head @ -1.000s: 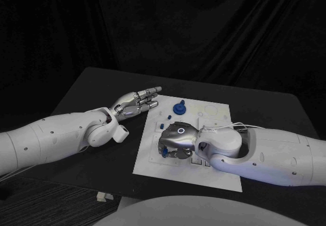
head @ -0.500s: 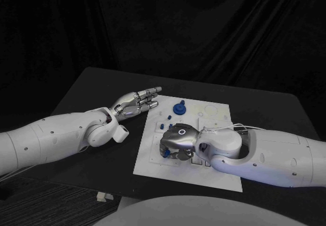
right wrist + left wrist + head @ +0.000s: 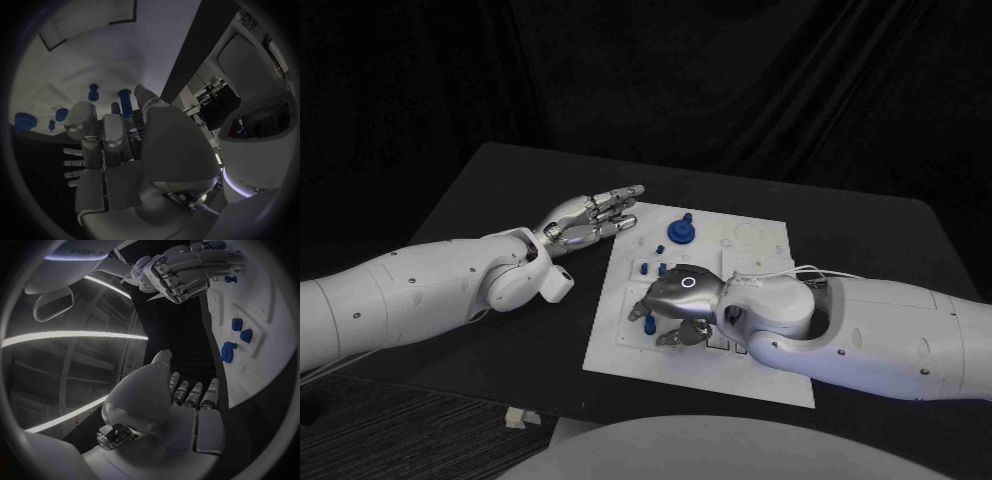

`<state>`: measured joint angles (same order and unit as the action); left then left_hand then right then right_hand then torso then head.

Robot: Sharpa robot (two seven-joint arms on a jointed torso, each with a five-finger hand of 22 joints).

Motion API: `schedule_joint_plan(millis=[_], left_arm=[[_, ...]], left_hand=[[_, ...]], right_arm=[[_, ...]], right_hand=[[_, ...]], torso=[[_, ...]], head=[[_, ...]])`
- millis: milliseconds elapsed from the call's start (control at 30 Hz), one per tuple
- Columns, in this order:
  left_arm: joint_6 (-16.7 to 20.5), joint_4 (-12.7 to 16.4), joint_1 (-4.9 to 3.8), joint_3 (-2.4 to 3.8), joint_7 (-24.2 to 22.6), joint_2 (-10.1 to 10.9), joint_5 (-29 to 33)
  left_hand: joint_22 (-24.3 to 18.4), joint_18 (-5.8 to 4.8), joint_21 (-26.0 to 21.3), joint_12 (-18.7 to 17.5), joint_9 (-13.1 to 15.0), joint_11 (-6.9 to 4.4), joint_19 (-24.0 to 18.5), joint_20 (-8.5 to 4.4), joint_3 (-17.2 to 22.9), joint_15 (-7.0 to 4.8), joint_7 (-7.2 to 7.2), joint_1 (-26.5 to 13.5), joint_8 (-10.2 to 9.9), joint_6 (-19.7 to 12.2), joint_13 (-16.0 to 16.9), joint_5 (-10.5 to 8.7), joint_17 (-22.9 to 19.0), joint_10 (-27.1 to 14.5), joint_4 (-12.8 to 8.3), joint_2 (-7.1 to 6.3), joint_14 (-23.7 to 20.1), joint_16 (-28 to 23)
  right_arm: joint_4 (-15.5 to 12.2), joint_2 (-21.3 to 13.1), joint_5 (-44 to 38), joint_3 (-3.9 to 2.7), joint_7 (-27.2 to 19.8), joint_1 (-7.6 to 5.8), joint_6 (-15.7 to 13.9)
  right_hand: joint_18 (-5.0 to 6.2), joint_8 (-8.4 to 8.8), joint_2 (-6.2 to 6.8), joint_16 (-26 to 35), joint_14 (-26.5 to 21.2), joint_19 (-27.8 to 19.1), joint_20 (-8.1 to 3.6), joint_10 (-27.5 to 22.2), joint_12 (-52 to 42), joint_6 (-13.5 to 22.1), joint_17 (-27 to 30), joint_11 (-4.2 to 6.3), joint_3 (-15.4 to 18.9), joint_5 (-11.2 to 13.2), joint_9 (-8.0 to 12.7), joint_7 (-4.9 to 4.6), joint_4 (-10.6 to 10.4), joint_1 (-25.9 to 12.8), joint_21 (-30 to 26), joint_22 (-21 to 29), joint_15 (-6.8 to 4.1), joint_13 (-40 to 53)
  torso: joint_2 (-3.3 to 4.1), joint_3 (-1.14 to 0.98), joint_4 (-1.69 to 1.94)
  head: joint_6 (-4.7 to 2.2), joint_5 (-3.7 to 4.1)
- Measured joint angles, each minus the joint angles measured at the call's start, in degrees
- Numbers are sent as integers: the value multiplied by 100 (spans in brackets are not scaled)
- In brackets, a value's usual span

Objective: Assemble the parts on the task board

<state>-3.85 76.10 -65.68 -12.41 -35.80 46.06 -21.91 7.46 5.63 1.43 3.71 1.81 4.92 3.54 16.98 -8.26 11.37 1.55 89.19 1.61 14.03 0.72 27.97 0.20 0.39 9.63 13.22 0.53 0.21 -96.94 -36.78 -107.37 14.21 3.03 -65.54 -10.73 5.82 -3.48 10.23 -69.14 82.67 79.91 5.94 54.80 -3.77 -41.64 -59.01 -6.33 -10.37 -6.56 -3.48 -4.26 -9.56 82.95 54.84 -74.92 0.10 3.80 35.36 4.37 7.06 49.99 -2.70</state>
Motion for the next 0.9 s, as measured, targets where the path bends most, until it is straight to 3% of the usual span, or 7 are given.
schedule_joint_plan(millis=[100,200,400,633,800,867,900], left_arm=[[-2,-7,1,0,3,-3,0],[-6,-13,1,2,8,-4,0],[-13,-20,4,1,13,7,0],[-17,-8,7,0,19,74,0],[-16,-1,9,0,21,101,0],[-15,5,9,0,22,104,0],[-14,6,9,0,23,107,0]], left_hand=[[0,1,0,0,0,0,0,0,0,0,0,0,0,0,0,0,0,0,0,0,0,0],[0,1,0,0,0,0,0,0,0,0,12,0,0,-12,0,0,0,0,0,0,0,0],[0,3,0,0,-1,0,0,0,0,0,20,0,0,-21,0,0,0,0,0,0,0,0],[1,4,0,0,-1,0,0,0,0,0,20,0,0,-20,0,0,0,0,0,0,0,0],[1,5,0,0,-1,0,0,0,0,0,20,0,0,-20,0,0,0,0,0,0,0,0],[1,5,0,0,-1,0,0,0,0,0,20,0,0,-20,0,0,0,0,0,0,0,0],[1,5,0,0,-1,0,0,0,0,0,20,0,0,-20,0,0,0,0,0,0,0,0]], right_arm=[[0,-28,1,-1,0,0,-79],[-9,-99,1,-3,-5,0,-260],[-193,-495,49,-5,-76,-19,-895],[-643,-1310,382,-5,-205,-351,-1576],[-900,-1948,1018,-11,-235,-618,-1762],[-939,-2197,1362,-10,-215,-677,-1752],[-940,-2290,1494,-9,-196,-694,-1733]], right_hand=[[1,45,134,33,-72,-60,22,-368,-46,810,95,-44,384,123,44,110,-340,-8,-149,0,16,12],[0,49,307,33,-82,-80,2,-538,-98,1157,113,-55,588,233,60,175,-698,-5,-170,0,25,18],[0,49,372,-81,-81,-80,2,-547,-219,1270,-5,-64,648,262,60,225,-758,-237,-23,1,25,31],[0,-19,41,-164,-75,-38,43,-309,-563,577,-73,-5,400,124,-4,36,-684,-17,134,1,29,80],[0,-213,-200,-209,-54,-38,43,285,-1054,-396,-73,99,242,-208,-101,-332,-526,228,157,1,50,228],[0,-301,-258,-129,-120,-95,-14,979,-1770,-664,95,288,215,-401,-140,-344,-318,363,10,1,-71,622],[-1,-300,-282,-21,-167,-153,-160,625,-2697,-784,228,391,281,-449,-153,-318,-214,320,-105,1,-175,1479]], torso=[[-2,0,0],[-4,0,0],[-5,0,1],[-7,0,1],[-10,0,-8],[-12,1,-12],[-13,2,-15]], head=[[0,6],[0,16],[0,27],[0,102],[0,197],[0,246],[0,259]])
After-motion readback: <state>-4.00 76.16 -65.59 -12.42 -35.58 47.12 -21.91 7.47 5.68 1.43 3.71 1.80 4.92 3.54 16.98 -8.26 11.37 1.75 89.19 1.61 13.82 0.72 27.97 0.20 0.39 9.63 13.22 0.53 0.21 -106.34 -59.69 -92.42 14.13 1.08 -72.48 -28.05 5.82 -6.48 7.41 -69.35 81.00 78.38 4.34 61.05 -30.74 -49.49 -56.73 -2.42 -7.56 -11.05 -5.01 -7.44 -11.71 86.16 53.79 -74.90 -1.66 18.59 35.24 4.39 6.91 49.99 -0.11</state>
